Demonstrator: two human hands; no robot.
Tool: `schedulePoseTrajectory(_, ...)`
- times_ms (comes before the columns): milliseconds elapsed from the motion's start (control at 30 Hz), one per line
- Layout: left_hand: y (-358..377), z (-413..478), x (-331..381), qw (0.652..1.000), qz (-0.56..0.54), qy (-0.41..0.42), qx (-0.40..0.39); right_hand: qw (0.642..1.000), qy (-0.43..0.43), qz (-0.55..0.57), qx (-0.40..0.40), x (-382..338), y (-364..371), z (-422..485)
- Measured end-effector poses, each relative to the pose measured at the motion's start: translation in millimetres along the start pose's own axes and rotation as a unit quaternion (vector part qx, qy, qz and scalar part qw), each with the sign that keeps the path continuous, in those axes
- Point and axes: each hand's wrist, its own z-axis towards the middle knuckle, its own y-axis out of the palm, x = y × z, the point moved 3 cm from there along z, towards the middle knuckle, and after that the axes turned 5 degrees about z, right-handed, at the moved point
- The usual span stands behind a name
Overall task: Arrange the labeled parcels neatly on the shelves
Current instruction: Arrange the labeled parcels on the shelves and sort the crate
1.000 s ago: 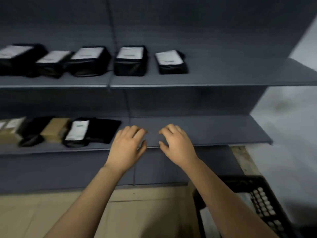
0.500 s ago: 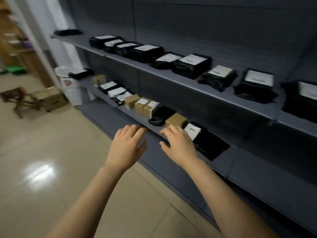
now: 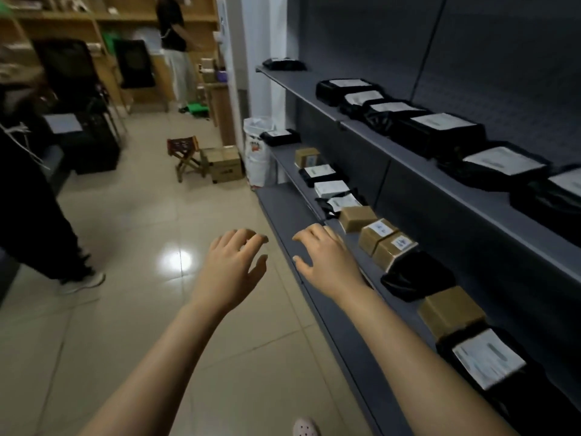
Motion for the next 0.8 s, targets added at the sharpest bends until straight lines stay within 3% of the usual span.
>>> schedulePoseTrajectory(500, 108.1, 157.6, -145.6, 0.996, 0.040, -0.068, 0.030, 0.994, -0.090, 0.048, -0.029, 49.5, 65.1, 259.7)
schedulePoseTrajectory(800, 177.8, 236.9, -290.7, 0.998, 0.038, -0.045, 0.011, 0.997, -0.064, 0.044, -0.012, 44.4, 139.1, 418.0)
